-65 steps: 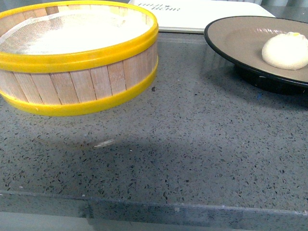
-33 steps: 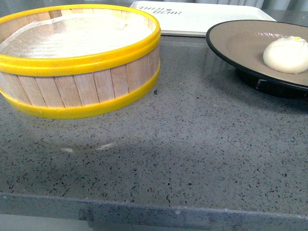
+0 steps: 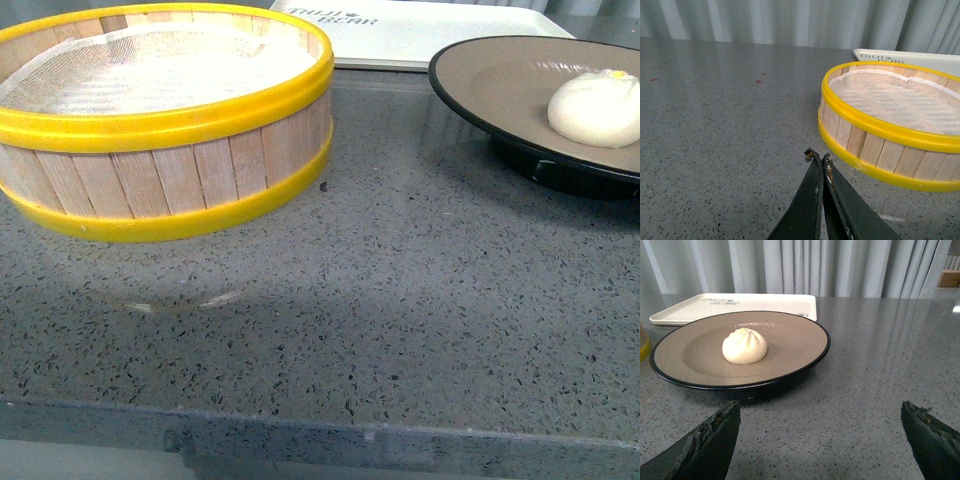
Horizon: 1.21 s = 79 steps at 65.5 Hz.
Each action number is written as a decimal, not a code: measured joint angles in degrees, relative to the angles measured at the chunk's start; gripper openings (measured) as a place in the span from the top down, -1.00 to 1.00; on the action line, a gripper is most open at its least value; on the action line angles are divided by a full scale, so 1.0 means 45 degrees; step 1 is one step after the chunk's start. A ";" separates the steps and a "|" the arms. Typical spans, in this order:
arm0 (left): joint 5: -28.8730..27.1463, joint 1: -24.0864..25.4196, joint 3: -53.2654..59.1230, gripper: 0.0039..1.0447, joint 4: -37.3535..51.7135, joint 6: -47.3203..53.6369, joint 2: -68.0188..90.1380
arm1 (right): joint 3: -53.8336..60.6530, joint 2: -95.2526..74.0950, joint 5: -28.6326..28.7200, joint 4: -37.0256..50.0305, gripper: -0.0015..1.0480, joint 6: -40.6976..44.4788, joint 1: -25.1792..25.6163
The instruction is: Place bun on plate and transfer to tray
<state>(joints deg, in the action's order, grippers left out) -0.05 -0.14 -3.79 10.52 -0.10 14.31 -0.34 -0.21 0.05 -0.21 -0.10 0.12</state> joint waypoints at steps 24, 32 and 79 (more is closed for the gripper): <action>0.0005 0.0000 0.0500 0.93 -0.1783 -0.0005 -0.1987 | 0.0000 0.0000 0.0005 0.0000 -0.83 -0.0005 0.0000; 0.0019 0.0000 0.0500 0.93 -0.2293 -0.0005 -0.3104 | 0.0000 0.0000 0.0000 0.0000 -0.83 0.0000 0.0000; 0.0010 0.0000 0.0505 -0.14 -0.2336 -0.0010 -0.3133 | 0.0000 0.0000 0.0000 0.0000 -0.83 0.0000 0.0000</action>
<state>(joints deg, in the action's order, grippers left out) -0.01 -0.14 -1.52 0.01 -0.14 0.21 -0.34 -0.21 0.05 -0.21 -0.10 0.12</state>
